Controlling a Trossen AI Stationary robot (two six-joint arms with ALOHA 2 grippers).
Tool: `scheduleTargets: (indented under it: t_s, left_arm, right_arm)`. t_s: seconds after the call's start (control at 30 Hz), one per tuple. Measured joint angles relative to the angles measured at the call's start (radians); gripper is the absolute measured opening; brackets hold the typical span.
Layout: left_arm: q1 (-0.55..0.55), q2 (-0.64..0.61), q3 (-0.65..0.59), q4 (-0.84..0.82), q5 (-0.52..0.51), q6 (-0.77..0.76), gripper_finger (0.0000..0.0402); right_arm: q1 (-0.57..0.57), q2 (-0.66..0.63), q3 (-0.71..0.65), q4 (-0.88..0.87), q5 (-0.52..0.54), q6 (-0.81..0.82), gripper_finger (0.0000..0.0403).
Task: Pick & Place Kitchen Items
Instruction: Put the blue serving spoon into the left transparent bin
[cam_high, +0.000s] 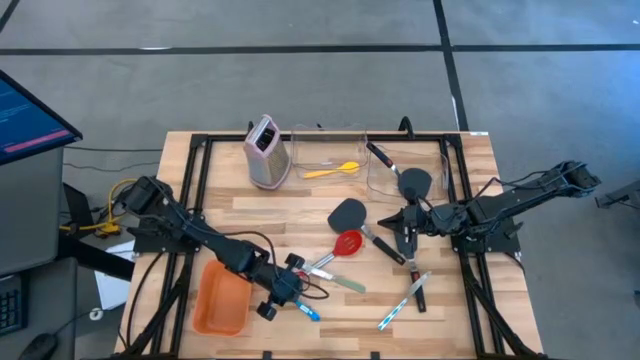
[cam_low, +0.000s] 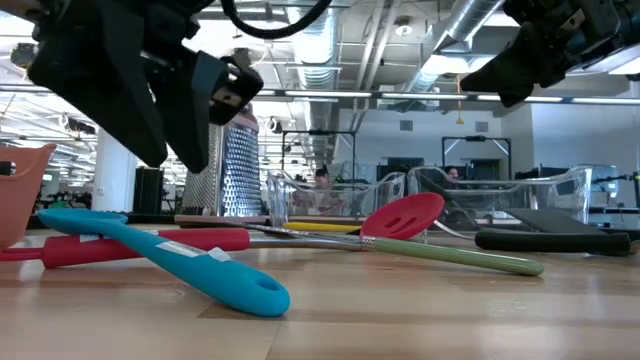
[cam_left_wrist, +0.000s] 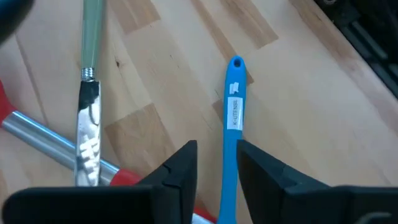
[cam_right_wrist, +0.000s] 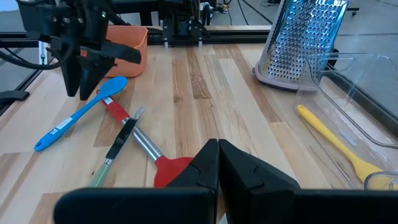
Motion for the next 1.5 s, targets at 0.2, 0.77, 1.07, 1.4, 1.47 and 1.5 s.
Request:
scheduleTargets:
  t_s: [0.2,0.77,1.07,1.4,1.47,1.5]
  left_arm:
    - [0.0,0.0,-0.059,0.066,0.0,-0.041,0.0132]
    - [0.0,0.0,-0.159,0.159,0.018,-0.066,0.0143]
    - [-0.001,0.067,-0.159,0.225,0.049,-0.08,0.0143]
    - [-0.001,0.149,-0.155,0.335,0.09,-0.105,0.0143]
    - [-0.001,0.142,-0.156,0.335,0.089,-0.115,0.014]
    - [-0.001,0.139,-0.156,0.335,0.089,-0.127,0.0136]
  right_arm:
    - [0.0,0.0,0.0,0.0,0.0,-0.001,0.0001]
    - [0.0,0.0,0.0,0.0,0.0,-0.001,0.0001]
    - [0.0,0.0,0.0,-0.001,-0.001,-0.001,0.0001]
    - [0.0,0.0,0.0,-0.004,0.0,-0.001,0.0001]
    - [0.0,0.0,0.0,-0.005,-0.001,-0.001,0.0001]
    - [0.0,0.0,0.0,-0.007,0.0,-0.001,0.0001]
